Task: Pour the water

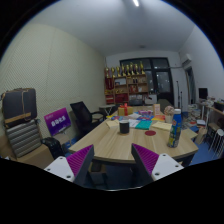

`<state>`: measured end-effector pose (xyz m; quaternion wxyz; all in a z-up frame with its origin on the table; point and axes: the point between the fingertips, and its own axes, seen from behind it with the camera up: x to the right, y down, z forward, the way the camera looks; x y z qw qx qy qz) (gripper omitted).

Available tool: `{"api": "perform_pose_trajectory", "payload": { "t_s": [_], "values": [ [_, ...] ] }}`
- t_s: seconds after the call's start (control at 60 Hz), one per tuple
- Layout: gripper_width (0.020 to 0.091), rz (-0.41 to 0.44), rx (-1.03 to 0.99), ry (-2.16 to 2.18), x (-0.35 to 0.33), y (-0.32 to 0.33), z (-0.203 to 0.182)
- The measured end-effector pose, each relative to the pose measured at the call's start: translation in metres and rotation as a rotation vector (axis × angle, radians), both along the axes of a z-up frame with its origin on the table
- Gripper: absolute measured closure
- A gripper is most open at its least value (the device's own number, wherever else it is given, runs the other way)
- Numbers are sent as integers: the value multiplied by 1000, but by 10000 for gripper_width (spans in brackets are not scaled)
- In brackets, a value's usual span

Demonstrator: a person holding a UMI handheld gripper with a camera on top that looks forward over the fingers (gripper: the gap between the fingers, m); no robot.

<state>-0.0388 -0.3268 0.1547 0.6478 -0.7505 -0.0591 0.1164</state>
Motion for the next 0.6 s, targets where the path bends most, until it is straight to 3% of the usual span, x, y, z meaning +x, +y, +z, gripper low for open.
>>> {"api": "perform_pose_trajectory", "payload": {
  "t_s": [0.383,0.6],
  "values": [
    [288,-56,146,-67,38,35,7],
    [288,-209,191,-89,151,92,0]
  ]
}}
